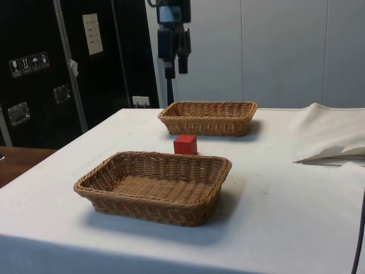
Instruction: Pick up the red cube and place it into the right basket.
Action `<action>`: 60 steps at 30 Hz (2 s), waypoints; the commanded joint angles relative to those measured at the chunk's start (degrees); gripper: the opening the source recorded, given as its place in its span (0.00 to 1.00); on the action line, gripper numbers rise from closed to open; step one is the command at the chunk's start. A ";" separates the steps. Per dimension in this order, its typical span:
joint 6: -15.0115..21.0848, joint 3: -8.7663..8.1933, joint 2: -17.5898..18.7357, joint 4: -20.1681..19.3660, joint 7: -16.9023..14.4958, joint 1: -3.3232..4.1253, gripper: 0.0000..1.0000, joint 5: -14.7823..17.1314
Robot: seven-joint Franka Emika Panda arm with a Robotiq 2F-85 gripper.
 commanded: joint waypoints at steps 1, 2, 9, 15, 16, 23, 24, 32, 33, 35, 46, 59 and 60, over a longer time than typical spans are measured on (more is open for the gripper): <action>1.20 -0.06 0.34 -0.29 -1.09 0.11 1.00 1.55; 1.49 -0.06 0.52 -0.34 -1.38 0.11 1.00 1.95; 3.27 0.06 2.18 -0.57 -4.01 0.23 1.00 5.27; 5.16 0.86 4.18 -0.86 -6.02 0.46 1.00 8.31; 4.41 0.74 4.30 -0.52 -5.67 0.29 1.00 7.56; 7.56 2.12 6.59 -1.38 -7.45 0.57 1.00 10.54; 7.85 2.23 6.99 -1.38 -7.62 0.52 1.00 10.66; 9.91 1.89 9.40 -1.15 -8.65 0.11 1.00 10.54; 9.45 1.95 9.11 -1.20 -7.96 0.29 1.00 9.91; 10.31 1.66 9.80 -1.15 -9.05 -0.06 1.00 10.49; 12.49 -0.40 12.20 -1.15 -10.43 -0.46 1.00 9.68; 14.38 -1.72 14.44 -1.15 -11.17 -0.34 1.00 9.45; 15.47 -1.95 15.36 -1.03 -10.66 -0.23 1.00 8.65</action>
